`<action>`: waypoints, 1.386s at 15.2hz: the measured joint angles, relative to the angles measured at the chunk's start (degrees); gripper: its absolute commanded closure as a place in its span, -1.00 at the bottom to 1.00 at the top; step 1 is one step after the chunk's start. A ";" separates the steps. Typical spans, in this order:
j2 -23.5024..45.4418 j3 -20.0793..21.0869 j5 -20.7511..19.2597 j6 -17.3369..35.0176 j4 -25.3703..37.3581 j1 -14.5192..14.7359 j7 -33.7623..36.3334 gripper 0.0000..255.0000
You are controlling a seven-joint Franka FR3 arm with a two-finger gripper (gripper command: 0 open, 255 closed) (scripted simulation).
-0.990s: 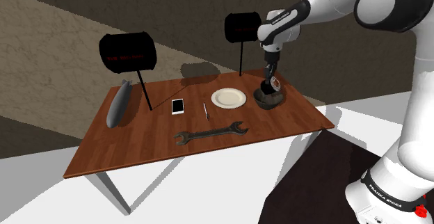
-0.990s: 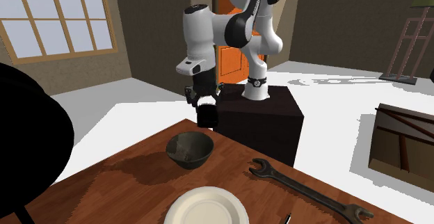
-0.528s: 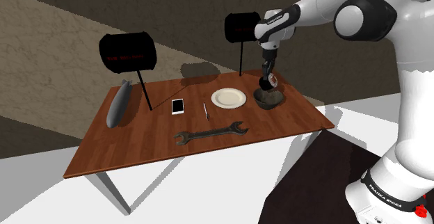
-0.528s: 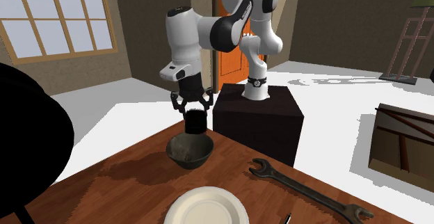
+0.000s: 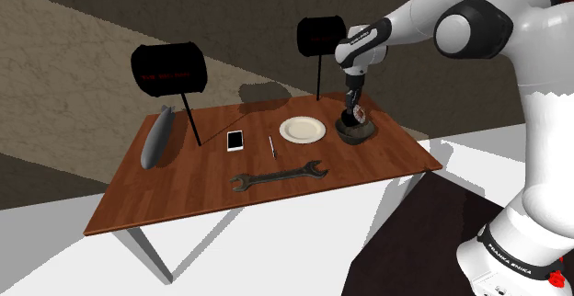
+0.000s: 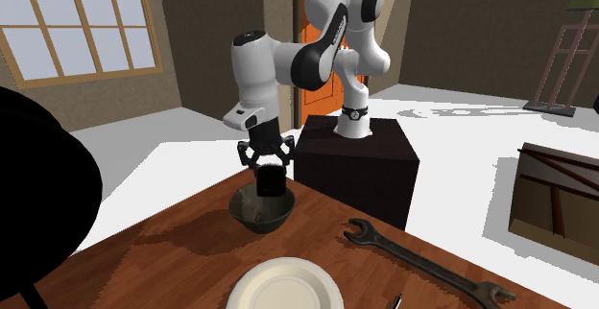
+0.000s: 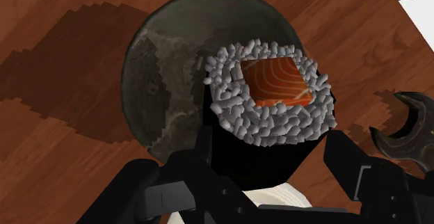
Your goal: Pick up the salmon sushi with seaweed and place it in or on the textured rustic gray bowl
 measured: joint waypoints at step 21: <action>2.01 0.28 0.45 2.04 0.00 -0.28 -0.31 -1.00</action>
